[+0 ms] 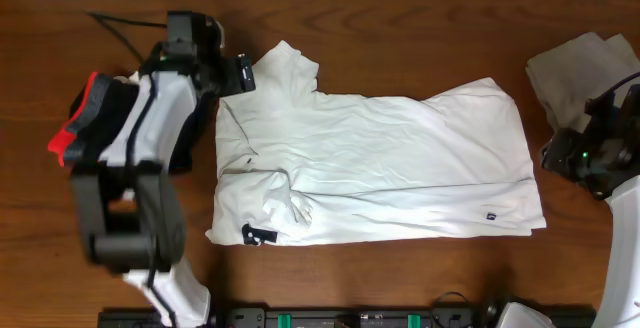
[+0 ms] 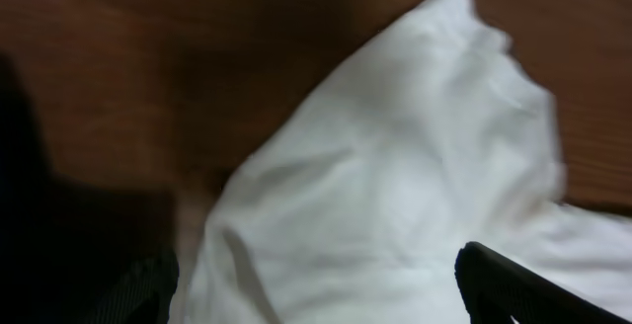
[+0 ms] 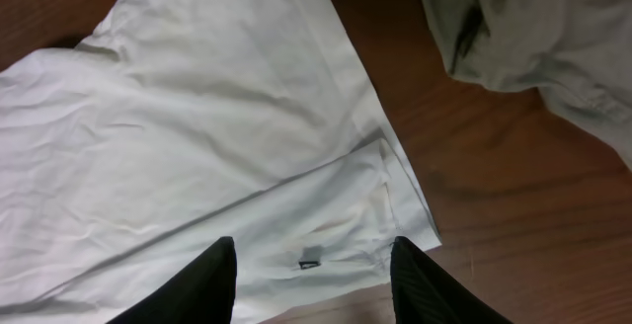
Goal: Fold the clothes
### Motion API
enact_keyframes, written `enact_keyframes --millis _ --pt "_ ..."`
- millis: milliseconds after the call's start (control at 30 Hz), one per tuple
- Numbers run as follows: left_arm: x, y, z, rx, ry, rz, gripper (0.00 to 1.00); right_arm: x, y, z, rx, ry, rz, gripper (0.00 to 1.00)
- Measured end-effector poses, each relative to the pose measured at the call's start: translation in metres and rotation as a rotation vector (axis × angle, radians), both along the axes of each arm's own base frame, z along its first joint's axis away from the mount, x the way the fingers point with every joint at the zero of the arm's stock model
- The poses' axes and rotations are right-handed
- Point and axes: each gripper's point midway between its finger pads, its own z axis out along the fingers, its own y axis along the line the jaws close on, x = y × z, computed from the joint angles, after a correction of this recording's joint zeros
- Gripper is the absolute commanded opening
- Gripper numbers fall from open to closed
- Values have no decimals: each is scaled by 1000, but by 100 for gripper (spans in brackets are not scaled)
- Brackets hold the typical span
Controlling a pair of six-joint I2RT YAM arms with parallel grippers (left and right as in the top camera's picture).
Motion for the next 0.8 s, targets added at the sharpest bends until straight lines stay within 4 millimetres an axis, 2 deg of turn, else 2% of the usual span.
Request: enact_keyframes --millis 200,433,567,667,700,733,800 --pt "20 0 -26 29 13 -51 91 -4 2 -2 5 16 7 48" --pt "16 4 -56 54 73 -51 91 -4 2 -2 6 17 7 48" --pt "14 4 -65 57 94 -52 83 -4 2 -2 6 17 8 48" --pt "11 2 -67 59 109 -58 63 -4 2 -2 6 17 8 46" --pt "9 1 -69 61 117 -66 53 -4 2 -2 6 17 8 45" --pt "7 0 -72 68 125 -72 39 -4 2 -2 7 17 9 45" --pt "7 -4 -72 70 128 -85 20 -4 2 -2 7 17 11 41"
